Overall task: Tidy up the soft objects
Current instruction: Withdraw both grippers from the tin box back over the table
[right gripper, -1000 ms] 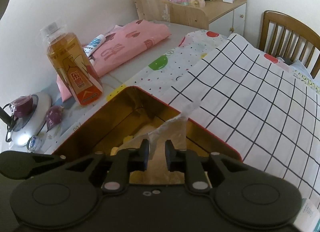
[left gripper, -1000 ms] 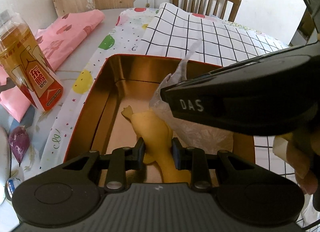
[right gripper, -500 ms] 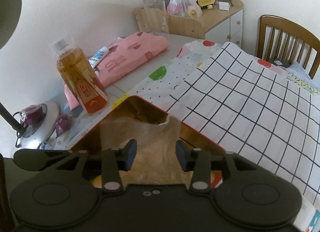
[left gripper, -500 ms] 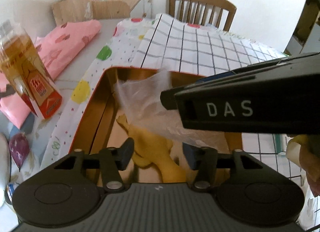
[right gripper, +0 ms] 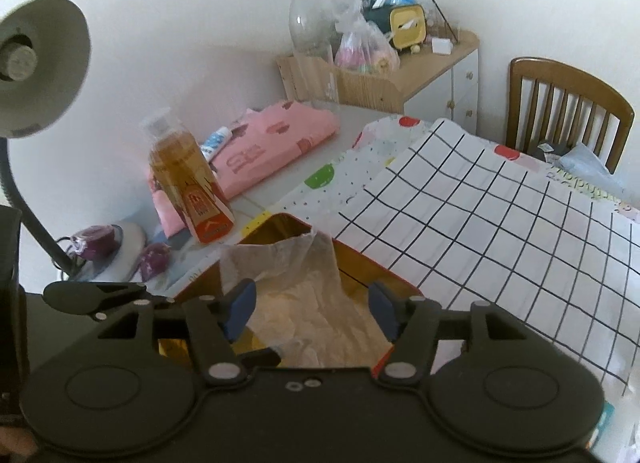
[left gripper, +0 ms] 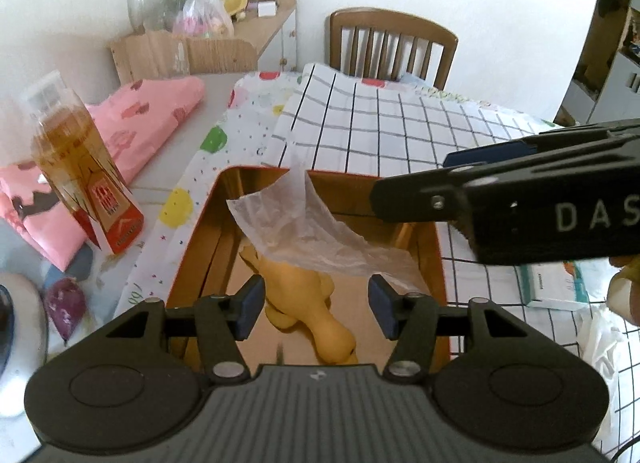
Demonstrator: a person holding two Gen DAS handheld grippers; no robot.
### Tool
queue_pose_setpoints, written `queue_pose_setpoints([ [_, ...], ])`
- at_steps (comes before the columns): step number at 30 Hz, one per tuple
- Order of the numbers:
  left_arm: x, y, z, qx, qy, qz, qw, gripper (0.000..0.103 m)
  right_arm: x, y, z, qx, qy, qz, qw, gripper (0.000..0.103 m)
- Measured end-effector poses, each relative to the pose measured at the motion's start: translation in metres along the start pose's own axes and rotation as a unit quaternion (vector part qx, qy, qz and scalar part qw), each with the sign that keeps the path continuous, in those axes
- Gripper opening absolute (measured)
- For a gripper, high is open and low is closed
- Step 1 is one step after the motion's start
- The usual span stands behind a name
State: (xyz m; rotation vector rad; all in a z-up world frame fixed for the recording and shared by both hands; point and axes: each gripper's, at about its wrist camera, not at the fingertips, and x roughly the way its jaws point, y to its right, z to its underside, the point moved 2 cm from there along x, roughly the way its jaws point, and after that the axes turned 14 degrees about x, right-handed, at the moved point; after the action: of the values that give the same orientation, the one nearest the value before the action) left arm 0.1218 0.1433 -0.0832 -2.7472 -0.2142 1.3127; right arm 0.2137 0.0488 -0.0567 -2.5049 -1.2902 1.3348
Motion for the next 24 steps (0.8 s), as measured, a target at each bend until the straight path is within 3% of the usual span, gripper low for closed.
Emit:
queue_pose_setpoints([
  [11,-0.052,0.016,-0.004,0.022,0.053,-0.001,0.9983,0.058,-0.061,0.003,0.019,0.005,0.045,0.005,0.999,0.067],
  [13,-0.06,0.022,-0.004,0.029,0.063,0.0,0.9976,0.063,-0.07,0.004,0.023,0.006,0.052,0.01,0.999,0.068],
  [19,-0.077,0.039,-0.005,0.046,0.082,0.013,0.9955,0.065,-0.101,0.014,0.04,0.02,0.076,0.024,0.997,0.074],
  [24,-0.085,0.053,-0.006,0.059,0.094,0.024,0.9936,0.073,-0.125,0.025,0.055,0.034,0.094,0.041,0.994,0.079],
])
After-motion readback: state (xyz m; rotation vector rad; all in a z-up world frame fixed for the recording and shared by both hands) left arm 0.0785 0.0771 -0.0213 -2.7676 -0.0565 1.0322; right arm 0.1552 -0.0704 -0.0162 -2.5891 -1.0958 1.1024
